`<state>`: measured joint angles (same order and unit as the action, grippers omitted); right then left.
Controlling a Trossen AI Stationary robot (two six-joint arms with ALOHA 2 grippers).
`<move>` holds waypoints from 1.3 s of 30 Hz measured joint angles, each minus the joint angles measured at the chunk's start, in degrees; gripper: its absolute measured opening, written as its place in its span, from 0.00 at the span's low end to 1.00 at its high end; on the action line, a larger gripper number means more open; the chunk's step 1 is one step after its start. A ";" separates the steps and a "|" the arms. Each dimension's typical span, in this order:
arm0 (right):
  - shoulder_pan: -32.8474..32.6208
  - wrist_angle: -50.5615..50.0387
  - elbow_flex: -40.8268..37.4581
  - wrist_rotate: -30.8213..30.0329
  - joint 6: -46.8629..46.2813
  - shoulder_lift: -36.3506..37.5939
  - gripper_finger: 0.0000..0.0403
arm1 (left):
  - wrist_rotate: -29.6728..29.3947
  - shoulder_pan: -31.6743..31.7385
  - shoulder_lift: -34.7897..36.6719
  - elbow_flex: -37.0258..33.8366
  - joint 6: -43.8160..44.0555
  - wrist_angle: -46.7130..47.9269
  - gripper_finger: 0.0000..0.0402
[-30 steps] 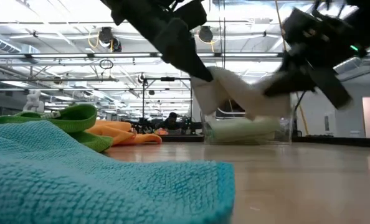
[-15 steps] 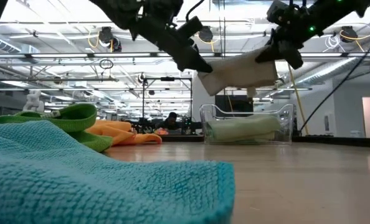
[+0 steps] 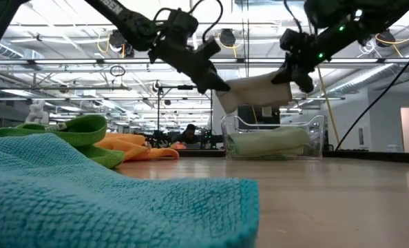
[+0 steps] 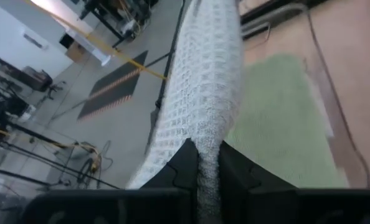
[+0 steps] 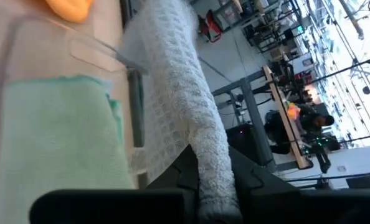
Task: Fold microfiber towels
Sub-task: Put the folded gray microfiber towel into the transparent bin
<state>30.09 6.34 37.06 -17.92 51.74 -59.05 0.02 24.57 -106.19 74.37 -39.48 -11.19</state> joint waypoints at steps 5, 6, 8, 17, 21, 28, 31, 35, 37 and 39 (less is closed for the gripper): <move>5.31 2.51 0.02 3.90 4.01 -3.40 0.06 | 0.40 0.97 -2.48 0.00 0.11 -2.15 0.10; 6.15 2.61 0.02 4.81 4.69 -3.82 0.07 | 0.45 0.99 -2.98 0.00 -0.11 -2.68 0.10; 7.76 2.60 0.02 6.63 6.19 -4.51 0.07 | 0.60 1.02 -3.92 0.00 -1.41 -3.13 0.10; 14.21 6.28 0.02 12.07 12.42 -8.05 0.07 | -1.60 1.26 -6.91 0.02 -5.25 -6.96 0.10; 15.96 5.65 0.02 17.20 13.32 -8.92 0.07 | -1.57 1.32 -6.91 0.03 -6.83 -6.30 0.10; 18.30 8.85 0.02 20.04 16.51 -11.94 0.07 | -1.54 2.25 -7.82 0.00 -11.81 -6.31 0.10; 18.66 8.90 0.02 20.35 16.51 -13.07 0.07 | -1.79 2.45 -8.58 0.08 -13.03 -6.49 0.10; 18.06 8.52 0.02 20.02 16.50 -13.78 0.07 | -3.05 1.95 -8.93 0.00 -16.91 -6.05 0.10; 17.86 7.66 0.02 19.68 16.51 -13.79 0.07 | -3.06 1.52 -8.87 0.00 -17.05 -5.70 0.10; 17.86 6.05 0.02 20.60 16.63 -13.77 0.07 | -3.11 1.11 -8.87 -0.02 -17.66 -5.18 0.10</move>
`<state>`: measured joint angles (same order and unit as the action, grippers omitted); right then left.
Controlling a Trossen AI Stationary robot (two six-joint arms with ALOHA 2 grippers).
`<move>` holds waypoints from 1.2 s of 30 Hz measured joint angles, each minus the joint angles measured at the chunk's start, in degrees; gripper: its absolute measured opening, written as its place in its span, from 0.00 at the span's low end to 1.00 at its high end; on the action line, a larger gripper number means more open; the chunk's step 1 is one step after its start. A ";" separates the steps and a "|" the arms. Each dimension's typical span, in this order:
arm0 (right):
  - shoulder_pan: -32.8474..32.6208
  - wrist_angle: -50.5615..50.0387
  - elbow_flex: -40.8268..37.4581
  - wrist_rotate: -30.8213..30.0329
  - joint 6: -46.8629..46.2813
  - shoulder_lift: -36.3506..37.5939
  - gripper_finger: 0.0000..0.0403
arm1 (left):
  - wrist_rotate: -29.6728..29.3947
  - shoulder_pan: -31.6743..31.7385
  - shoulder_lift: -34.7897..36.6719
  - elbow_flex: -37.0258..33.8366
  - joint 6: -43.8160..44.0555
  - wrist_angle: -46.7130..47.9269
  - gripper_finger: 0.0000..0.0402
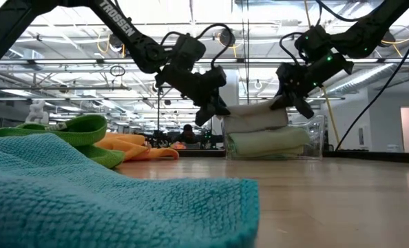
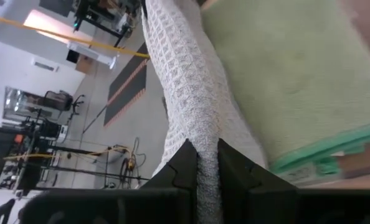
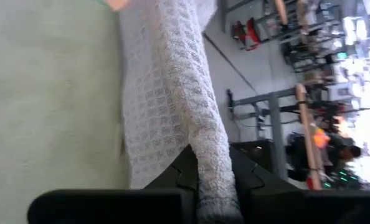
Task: Fold microfiber towels
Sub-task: Put the folded gray microfiber towel into the transparent bin
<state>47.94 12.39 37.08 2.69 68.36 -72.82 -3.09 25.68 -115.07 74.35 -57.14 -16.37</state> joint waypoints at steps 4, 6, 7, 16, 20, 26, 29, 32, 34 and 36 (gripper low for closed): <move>0.02 -2.99 0.00 1.88 0.17 0.02 0.07 | 1.13 -0.30 -0.11 0.00 -0.71 1.65 0.10; 0.04 -3.75 0.00 2.39 0.04 0.02 0.08 | 1.27 -0.32 -0.17 0.00 -0.04 1.65 0.10; 0.07 -4.11 0.00 2.86 0.00 0.02 0.09 | 1.33 -0.32 -0.17 0.00 0.36 1.63 0.10; 0.22 -6.26 0.00 5.78 -3.75 0.07 0.15 | 7.44 0.39 -0.17 0.13 6.82 3.12 0.10; 0.25 -7.64 0.00 6.33 -5.24 0.07 0.17 | 12.05 1.15 -0.17 2.24 11.16 7.47 0.10; 1.22 -9.01 0.77 11.89 -8.60 0.13 0.17 | 15.71 1.76 -0.17 6.42 14.27 16.05 0.16; 1.36 -12.32 2.04 12.40 -9.25 0.17 0.17 | 15.27 1.34 -0.17 6.85 14.39 16.80 0.19; 1.31 -15.67 3.29 12.63 -10.55 0.17 0.18 | 15.38 0.70 -0.17 6.86 14.42 16.92 0.19; 1.31 -17.42 3.80 13.14 -10.69 0.17 0.18 | 15.58 0.23 -0.17 6.86 14.85 17.06 0.19; 1.31 -18.78 3.80 14.04 -11.03 0.17 0.18 | 15.67 -0.12 -0.17 6.86 15.80 17.22 0.19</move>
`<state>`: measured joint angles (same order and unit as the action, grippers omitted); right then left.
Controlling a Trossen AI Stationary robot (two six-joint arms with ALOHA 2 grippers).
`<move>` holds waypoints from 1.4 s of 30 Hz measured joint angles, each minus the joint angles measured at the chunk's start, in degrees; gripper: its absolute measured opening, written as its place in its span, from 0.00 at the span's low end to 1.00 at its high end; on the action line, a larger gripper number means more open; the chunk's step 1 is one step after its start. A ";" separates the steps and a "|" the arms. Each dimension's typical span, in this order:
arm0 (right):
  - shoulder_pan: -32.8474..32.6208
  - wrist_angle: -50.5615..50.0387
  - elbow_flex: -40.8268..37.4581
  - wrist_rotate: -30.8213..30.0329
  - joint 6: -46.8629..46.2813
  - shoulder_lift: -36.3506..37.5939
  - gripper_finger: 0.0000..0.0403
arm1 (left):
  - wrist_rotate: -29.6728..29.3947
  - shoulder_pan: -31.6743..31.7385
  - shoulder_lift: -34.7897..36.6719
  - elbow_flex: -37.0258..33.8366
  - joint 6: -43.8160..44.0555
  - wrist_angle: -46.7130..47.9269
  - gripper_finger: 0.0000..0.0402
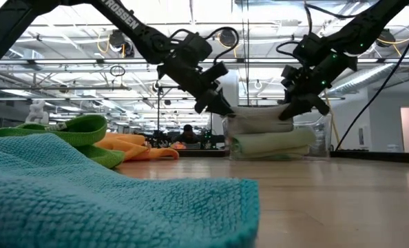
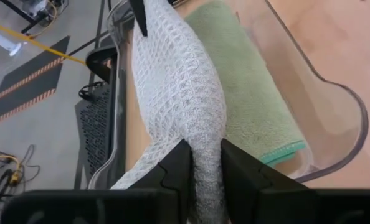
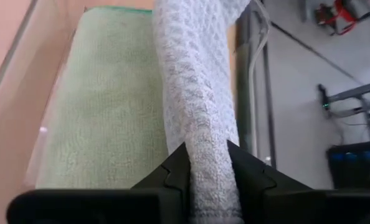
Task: Fold microfiber towels
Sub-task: Put the folded gray microfiber towel into the transparent bin
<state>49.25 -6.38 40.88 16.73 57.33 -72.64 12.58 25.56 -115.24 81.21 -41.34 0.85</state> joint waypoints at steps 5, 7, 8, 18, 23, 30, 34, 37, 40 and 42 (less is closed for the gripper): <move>-0.04 -1.27 0.00 0.08 -1.39 0.00 0.22 | 1.11 -0.29 0.00 0.02 1.87 1.03 0.20; -0.04 -1.24 0.00 0.18 -2.74 0.00 0.27 | 1.30 -0.24 0.00 0.07 2.78 1.30 0.20; -0.04 -1.21 0.00 0.80 -3.49 0.00 0.29 | 1.76 -0.24 0.00 0.09 2.97 1.54 0.20; -0.09 -1.42 0.00 4.85 -11.73 0.00 0.43 | 8.58 -0.20 0.00 0.11 8.12 3.25 0.20; -0.09 -2.53 0.00 7.42 -16.53 0.00 0.44 | 13.03 0.96 0.00 0.11 11.28 3.69 0.21; -0.09 -4.09 0.00 7.34 -21.09 0.00 0.44 | 16.65 2.10 0.00 0.11 16.60 4.00 0.37; -0.09 -5.96 0.68 7.47 -23.78 0.00 0.44 | 16.73 1.22 0.00 0.11 18.85 3.65 0.46; -0.09 -10.27 2.45 7.54 -26.30 0.00 0.44 | 17.02 0.58 0.00 0.11 20.22 3.66 0.51; -0.09 -12.84 3.89 7.61 -28.20 0.00 0.44 | 17.28 0.50 0.00 0.11 22.58 3.30 0.54; -0.09 -14.16 4.17 8.04 -29.61 0.00 0.44 | 17.42 0.54 0.02 0.11 24.11 3.41 0.56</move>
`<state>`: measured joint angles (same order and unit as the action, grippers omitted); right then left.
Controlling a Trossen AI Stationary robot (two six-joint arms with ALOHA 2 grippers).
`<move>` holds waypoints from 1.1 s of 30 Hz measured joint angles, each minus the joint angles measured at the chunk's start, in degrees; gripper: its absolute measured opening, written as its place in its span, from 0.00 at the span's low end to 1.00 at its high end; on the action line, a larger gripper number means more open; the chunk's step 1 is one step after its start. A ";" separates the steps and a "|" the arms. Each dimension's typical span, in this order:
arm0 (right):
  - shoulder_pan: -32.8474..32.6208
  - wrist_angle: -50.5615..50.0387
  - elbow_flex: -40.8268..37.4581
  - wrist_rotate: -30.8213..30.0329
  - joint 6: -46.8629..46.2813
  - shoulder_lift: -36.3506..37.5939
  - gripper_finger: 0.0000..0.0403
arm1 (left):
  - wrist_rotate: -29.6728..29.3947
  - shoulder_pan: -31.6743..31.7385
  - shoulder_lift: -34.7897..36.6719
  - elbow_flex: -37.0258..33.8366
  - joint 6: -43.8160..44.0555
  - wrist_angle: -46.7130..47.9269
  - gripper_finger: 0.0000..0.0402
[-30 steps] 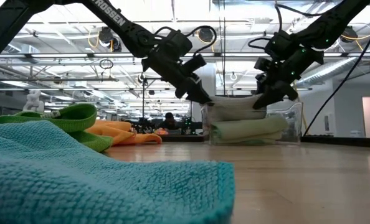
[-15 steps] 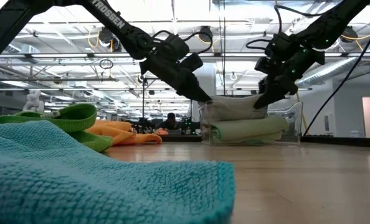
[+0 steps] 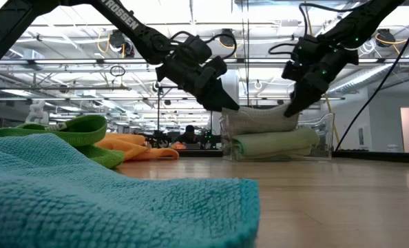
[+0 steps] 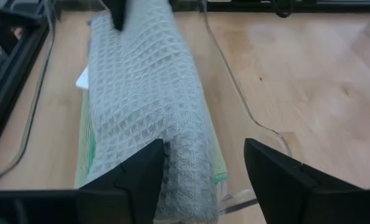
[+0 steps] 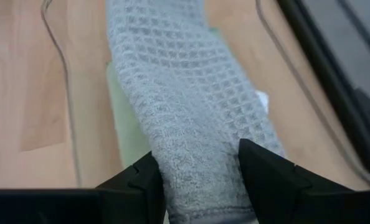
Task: Fold microfiber towels
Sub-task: Put the folded gray microfiber towel into the transparent bin
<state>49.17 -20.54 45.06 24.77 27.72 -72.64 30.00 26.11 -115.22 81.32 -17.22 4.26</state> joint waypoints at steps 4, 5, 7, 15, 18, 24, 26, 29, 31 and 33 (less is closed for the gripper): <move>-0.14 -2.77 0.02 -1.85 -0.35 0.00 0.44 | -0.99 0.00 0.06 -0.02 0.82 0.28 0.56; -0.25 -2.94 0.03 -3.37 -0.59 0.00 0.45 | -1.78 0.00 0.09 -0.02 0.79 0.28 0.55; -0.50 -2.88 0.07 -5.25 -1.18 0.00 0.48 | -2.80 -0.04 0.09 -0.02 0.67 0.30 0.53; -0.52 -3.38 0.07 -0.68 -3.62 0.16 0.63 | -3.56 -0.32 1.47 -0.08 0.75 -0.10 0.42; -0.42 -3.36 0.07 -1.19 -5.28 0.83 0.66 | -3.72 -0.94 3.02 -0.06 0.75 -0.03 0.38; -0.42 -2.87 0.07 -5.16 -4.83 5.43 0.65 | -7.62 -3.26 4.44 -0.06 0.21 -1.09 0.31; -0.42 -2.02 0.07 -5.19 -4.73 7.41 0.62 | -8.48 -3.90 4.44 -0.07 1.81 -3.02 0.29; -0.82 0.19 0.07 -3.77 -6.00 9.47 0.58 | -8.68 -5.25 3.34 -0.06 4.05 -7.13 0.26; -1.17 1.93 -0.06 -0.11 -7.13 9.48 0.54 | -9.35 -6.29 2.05 -0.11 4.75 -7.70 0.23; -1.61 6.18 -1.43 4.90 -8.04 9.01 0.49 | -11.95 -7.15 1.36 -0.20 5.37 -7.77 0.21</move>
<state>47.56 -14.36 43.62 29.67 19.68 -63.63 18.05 18.96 -113.86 81.12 -11.86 -3.52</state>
